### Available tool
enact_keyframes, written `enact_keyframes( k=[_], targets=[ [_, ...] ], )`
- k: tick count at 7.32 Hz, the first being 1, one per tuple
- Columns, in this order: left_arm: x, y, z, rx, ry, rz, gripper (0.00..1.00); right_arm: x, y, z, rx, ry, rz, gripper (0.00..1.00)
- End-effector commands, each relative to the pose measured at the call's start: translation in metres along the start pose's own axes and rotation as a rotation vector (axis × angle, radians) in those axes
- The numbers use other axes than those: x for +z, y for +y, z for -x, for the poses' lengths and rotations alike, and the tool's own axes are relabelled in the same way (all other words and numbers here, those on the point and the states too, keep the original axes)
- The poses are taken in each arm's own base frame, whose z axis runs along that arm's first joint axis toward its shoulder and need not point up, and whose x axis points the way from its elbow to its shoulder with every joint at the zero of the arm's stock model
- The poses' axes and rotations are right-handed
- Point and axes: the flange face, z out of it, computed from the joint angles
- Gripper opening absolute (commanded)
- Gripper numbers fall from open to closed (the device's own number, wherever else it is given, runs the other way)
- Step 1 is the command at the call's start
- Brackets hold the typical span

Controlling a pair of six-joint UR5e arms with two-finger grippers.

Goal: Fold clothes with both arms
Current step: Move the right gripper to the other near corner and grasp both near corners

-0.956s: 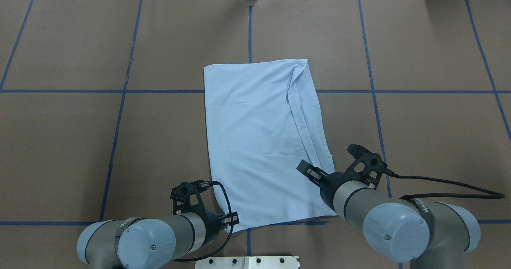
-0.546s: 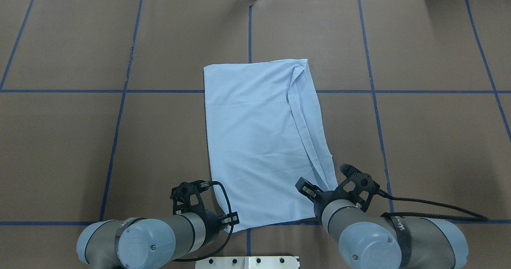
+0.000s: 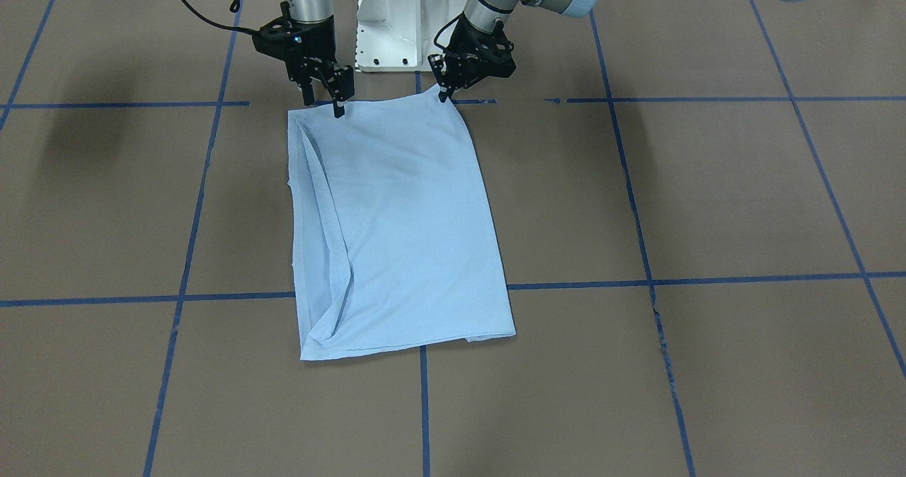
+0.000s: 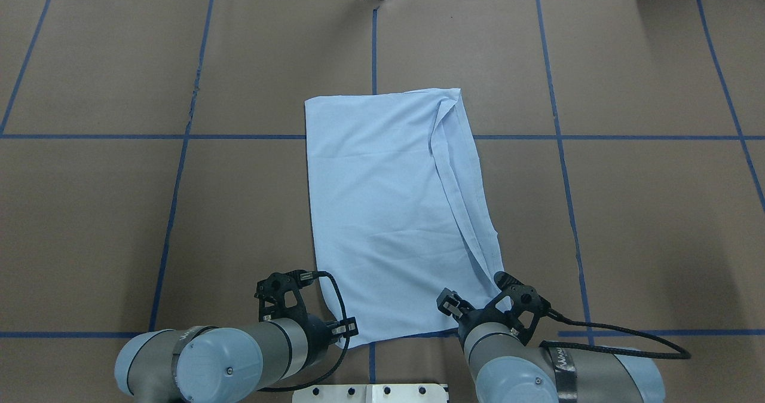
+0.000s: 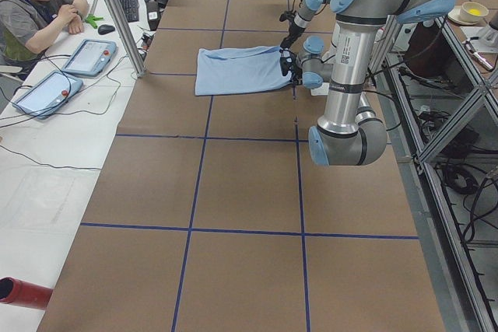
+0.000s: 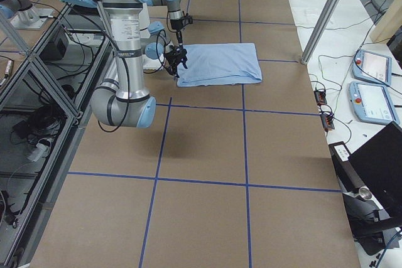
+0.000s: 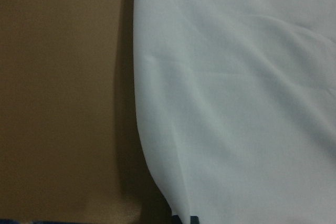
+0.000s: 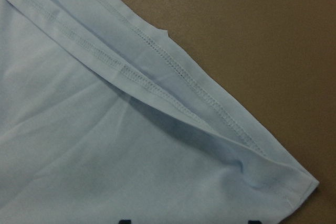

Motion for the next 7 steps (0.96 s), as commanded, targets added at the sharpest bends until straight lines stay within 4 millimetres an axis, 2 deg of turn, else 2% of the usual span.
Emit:
enact_keyframes(
  k=[1, 2, 3, 4, 5, 6, 7],
  targets=[
    [-0.001, -0.001, -0.001, 0.001, 0.002, -0.002, 0.00, 0.008, 0.006, 0.002, -0.004, 0.008, -0.008, 0.79],
    [-0.001, -0.001, -0.001, 0.001, 0.002, -0.002, 0.00, 0.010, 0.006, 0.002, -0.004, 0.012, -0.011, 0.78],
    [-0.002, -0.001, -0.001, 0.000, 0.005, -0.003, 0.00, 0.008, 0.007, 0.005, -0.001, 0.005, -0.008, 0.73],
    [-0.002, -0.001, -0.001, 0.000, 0.004, -0.003, 0.00, 0.007, 0.007, 0.007, -0.001, -0.005, -0.019, 0.62],
    [-0.002, -0.001, -0.001, 0.000, 0.004, -0.003, 0.00, 0.005, 0.008, 0.012, 0.004, -0.017, -0.022, 0.48],
    [-0.002, -0.001, -0.001, 0.000, 0.005, -0.003, 0.00, 0.003, 0.009, 0.015, 0.014, -0.022, -0.019, 0.14],
    [-0.002, -0.001, -0.001, 0.000, 0.005, -0.003, 0.00, 0.000, 0.009, 0.020, 0.019, -0.030, -0.016, 0.00]
  ],
)
